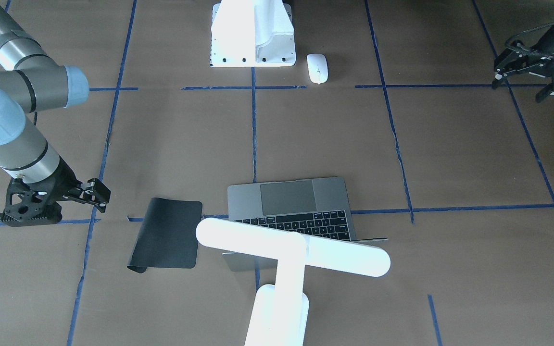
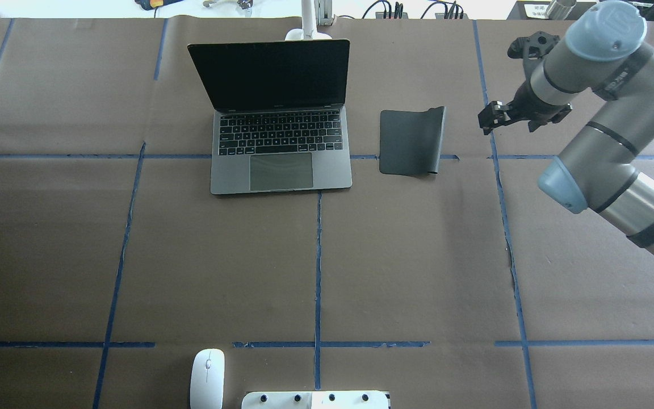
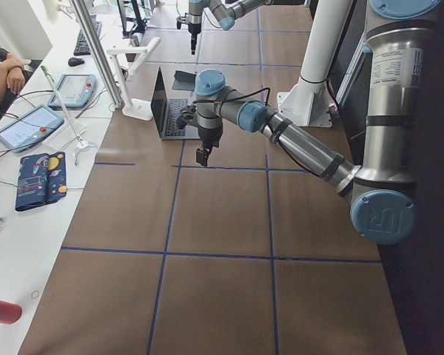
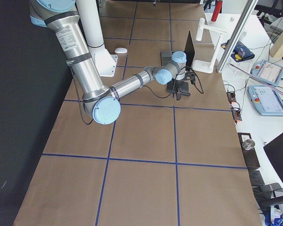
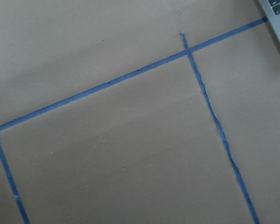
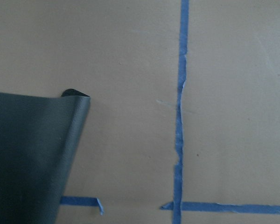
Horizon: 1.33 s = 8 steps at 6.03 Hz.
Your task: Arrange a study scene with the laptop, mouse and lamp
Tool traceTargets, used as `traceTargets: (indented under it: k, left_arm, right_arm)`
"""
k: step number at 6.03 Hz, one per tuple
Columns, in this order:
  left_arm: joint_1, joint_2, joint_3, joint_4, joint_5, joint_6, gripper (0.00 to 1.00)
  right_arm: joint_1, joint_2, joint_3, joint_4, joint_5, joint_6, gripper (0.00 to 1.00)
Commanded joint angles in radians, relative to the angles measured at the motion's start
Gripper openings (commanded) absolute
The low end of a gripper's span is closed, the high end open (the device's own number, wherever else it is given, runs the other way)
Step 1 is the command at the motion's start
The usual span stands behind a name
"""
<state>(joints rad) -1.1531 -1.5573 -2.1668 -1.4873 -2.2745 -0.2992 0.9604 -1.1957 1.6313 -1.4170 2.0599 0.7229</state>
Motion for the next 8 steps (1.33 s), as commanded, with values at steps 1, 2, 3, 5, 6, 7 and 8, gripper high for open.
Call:
traceTargets:
  k: [1, 2, 3, 5, 6, 7, 8]
  left_arm:
    - [0.186, 0.000, -0.055, -0.086, 0.118, -0.310, 1.00]
    - [0.304, 0.000, -0.094, -0.099, 0.204, -0.439, 1.00]
    - [0.449, -0.001, -0.116, -0.132, 0.307, -0.613, 1.00]
    - [0.762, -0.021, -0.123, -0.182, 0.558, -0.910, 1.00]
    - [0.870, -0.036, -0.120, -0.180, 0.635, -0.993, 1.00]
    - [0.954, -0.050, -0.108, -0.179, 0.665, -1.058, 1.00]
    - [1.034, -0.067, -0.097, -0.176, 0.705, -1.112, 1.00]
  right_arm:
    - [0.094, -0.155, 0.108, -0.039, 0.061, -0.252, 1.00]
    - [0.174, -0.270, 0.160, -0.039, 0.104, -0.398, 1.00]
    - [0.249, -0.388, 0.204, -0.037, 0.111, -0.543, 1.00]
    - [0.441, -0.549, 0.216, -0.043, 0.213, -0.855, 1.00]
    - [0.519, -0.599, 0.217, -0.057, 0.261, -0.928, 1.00]
    - [0.550, -0.631, 0.225, -0.060, 0.259, -0.930, 1.00]
    - [0.551, -0.634, 0.223, -0.060, 0.261, -0.928, 1.00]
